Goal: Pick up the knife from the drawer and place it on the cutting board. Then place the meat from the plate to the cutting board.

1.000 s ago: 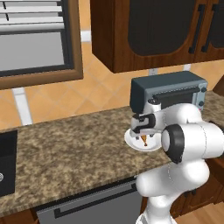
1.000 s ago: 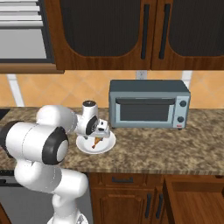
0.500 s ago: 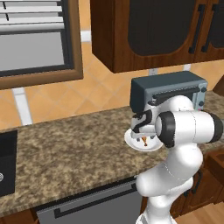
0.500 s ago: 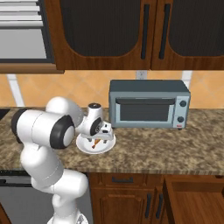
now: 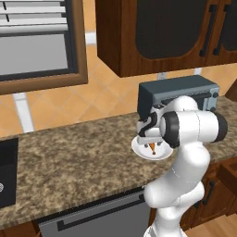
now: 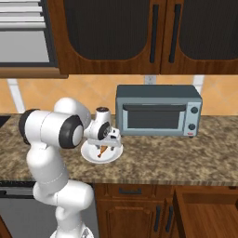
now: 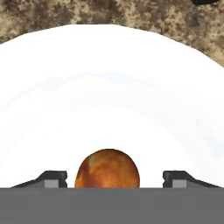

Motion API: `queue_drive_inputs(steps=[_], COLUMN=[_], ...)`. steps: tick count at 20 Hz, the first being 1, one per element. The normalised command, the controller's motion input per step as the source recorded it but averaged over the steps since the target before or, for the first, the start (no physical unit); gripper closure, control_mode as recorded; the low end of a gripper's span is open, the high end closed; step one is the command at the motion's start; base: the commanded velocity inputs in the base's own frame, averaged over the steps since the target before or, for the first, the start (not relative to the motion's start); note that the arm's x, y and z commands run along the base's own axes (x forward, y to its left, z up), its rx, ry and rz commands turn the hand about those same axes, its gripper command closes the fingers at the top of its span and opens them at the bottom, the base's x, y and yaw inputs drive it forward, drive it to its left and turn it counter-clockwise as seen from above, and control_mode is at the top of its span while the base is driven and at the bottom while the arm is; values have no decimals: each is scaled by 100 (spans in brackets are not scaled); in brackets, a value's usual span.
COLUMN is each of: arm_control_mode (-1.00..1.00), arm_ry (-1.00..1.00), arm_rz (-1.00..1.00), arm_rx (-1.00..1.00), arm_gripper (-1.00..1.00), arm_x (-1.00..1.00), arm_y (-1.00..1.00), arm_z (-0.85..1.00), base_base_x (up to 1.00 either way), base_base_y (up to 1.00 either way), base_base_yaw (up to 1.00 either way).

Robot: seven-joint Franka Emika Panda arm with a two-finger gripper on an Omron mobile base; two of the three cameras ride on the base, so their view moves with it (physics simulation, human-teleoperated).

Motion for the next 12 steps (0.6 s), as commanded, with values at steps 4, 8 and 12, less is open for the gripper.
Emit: queue_drive_inputs(steps=[4, 8, 12], arm_control_mode=[-100, -100, -100], arm_ry=[0, 0, -2], arm_rz=[0, -1, -1], arm_rx=[0, 0, 0], arm_gripper=[100, 100, 100], arm_x=[-1, -47, -91], arm_y=[19, 16, 0], arm_z=[-5, 17, 48], base_base_x=[0, 0, 0], base_base_y=[0, 0, 0], base_base_yaw=[0, 0, 0])
